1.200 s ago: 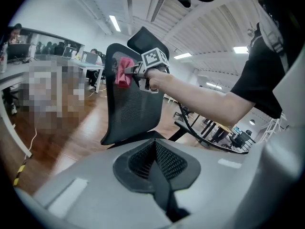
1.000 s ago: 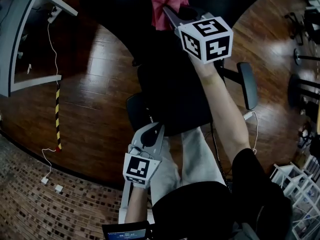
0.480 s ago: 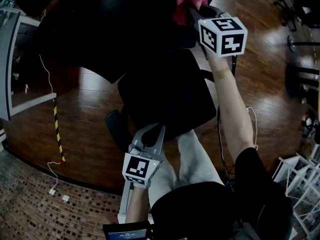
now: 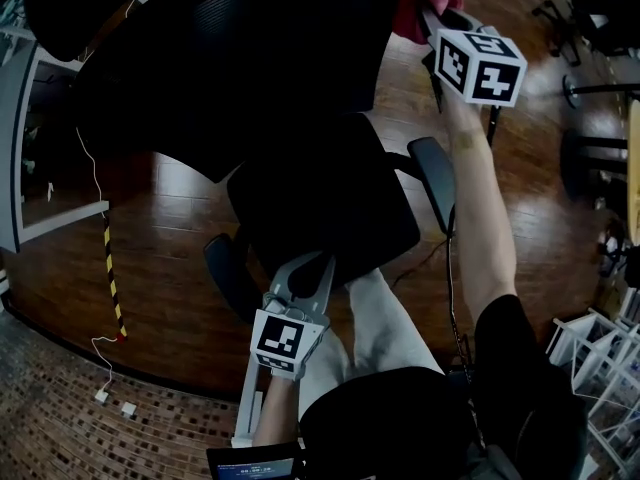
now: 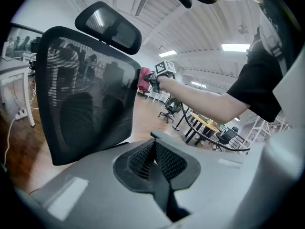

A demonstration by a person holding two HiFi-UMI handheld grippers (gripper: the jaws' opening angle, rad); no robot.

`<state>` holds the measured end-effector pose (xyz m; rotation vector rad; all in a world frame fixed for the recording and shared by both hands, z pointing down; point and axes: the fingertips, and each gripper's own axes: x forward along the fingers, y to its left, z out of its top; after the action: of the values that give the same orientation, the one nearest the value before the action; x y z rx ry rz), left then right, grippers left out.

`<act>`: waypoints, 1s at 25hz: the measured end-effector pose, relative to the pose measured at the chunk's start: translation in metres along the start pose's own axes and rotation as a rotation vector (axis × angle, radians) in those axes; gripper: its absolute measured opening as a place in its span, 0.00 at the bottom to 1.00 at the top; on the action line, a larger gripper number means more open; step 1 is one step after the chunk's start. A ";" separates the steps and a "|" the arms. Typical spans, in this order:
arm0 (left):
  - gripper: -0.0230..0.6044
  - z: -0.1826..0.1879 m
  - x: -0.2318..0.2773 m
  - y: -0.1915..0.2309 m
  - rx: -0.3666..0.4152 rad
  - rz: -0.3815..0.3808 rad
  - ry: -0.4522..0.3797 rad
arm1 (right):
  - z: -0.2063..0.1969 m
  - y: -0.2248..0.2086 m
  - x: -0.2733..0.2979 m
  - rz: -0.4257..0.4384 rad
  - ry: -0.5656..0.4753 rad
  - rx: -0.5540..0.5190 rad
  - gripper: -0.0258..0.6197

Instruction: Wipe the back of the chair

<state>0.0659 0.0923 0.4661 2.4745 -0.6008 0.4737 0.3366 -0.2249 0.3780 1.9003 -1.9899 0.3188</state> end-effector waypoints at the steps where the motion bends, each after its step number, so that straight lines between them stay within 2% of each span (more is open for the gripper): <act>1: 0.03 0.000 -0.003 0.001 -0.002 0.002 -0.004 | 0.006 0.004 0.001 0.006 -0.001 -0.010 0.11; 5: 0.03 0.000 -0.019 0.009 -0.011 0.020 -0.021 | 0.022 0.050 0.011 0.068 -0.001 -0.055 0.11; 9: 0.03 -0.004 -0.047 0.025 -0.024 0.058 -0.044 | 0.037 0.134 0.018 0.173 -0.017 -0.119 0.11; 17: 0.03 -0.026 -0.119 0.071 -0.081 0.167 -0.082 | 0.051 0.313 0.032 0.385 -0.036 -0.181 0.11; 25: 0.03 -0.039 -0.172 0.102 -0.128 0.242 -0.138 | 0.064 0.433 0.024 0.543 -0.043 -0.227 0.11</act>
<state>-0.1385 0.0925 0.4636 2.3372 -0.9630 0.3446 -0.1016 -0.2452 0.3684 1.2197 -2.4294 0.1791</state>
